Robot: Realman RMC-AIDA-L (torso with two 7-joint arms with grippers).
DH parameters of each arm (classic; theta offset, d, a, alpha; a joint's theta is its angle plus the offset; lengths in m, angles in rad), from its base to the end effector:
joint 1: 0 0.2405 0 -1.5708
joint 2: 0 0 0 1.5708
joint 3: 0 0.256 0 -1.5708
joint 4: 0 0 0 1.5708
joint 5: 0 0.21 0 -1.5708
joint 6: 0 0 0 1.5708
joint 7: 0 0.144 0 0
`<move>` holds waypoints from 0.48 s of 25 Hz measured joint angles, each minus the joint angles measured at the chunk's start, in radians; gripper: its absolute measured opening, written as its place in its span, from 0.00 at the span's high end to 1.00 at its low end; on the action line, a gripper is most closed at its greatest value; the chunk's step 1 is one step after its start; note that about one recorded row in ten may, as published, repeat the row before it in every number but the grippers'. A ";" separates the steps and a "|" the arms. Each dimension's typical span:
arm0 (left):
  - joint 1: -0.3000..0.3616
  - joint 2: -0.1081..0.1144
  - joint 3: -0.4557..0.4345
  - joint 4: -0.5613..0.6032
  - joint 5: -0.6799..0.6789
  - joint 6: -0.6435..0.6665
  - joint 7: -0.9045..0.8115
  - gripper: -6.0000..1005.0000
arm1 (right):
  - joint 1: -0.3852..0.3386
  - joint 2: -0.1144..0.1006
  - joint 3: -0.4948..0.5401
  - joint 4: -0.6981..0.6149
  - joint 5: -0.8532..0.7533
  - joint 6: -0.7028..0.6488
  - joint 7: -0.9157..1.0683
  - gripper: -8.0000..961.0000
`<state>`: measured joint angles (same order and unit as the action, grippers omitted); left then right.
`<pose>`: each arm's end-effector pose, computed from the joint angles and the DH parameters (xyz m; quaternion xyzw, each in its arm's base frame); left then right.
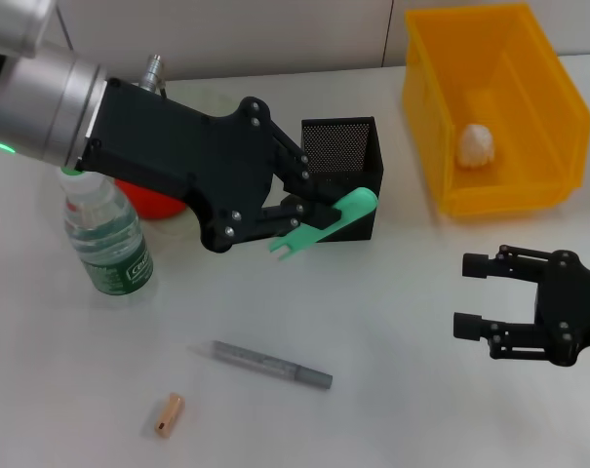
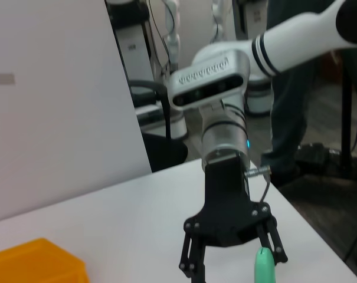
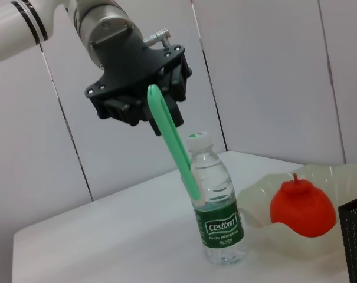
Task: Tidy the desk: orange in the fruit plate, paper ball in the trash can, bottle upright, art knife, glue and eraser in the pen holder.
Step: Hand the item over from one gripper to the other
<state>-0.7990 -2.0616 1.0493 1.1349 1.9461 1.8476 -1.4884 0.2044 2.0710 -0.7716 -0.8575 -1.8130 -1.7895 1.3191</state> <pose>-0.0864 0.3465 0.0242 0.9766 -0.1541 0.1438 0.0432 0.2999 0.2426 0.0370 -0.9267 0.1982 0.2883 0.1371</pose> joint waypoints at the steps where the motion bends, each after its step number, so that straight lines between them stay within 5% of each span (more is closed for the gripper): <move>1: -0.001 0.000 -0.011 -0.009 -0.004 0.004 0.004 0.91 | 0.000 0.000 0.000 0.000 0.000 0.000 0.000 0.19; 12: -0.007 0.020 -0.094 -0.149 -0.095 0.025 0.020 0.91 | -0.004 0.003 0.000 0.000 0.000 -0.009 0.000 0.19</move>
<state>-0.8057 -2.0411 0.9555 0.9862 1.8508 1.8729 -1.4683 0.2008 2.0739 -0.7715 -0.8575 -1.8131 -1.7983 1.3191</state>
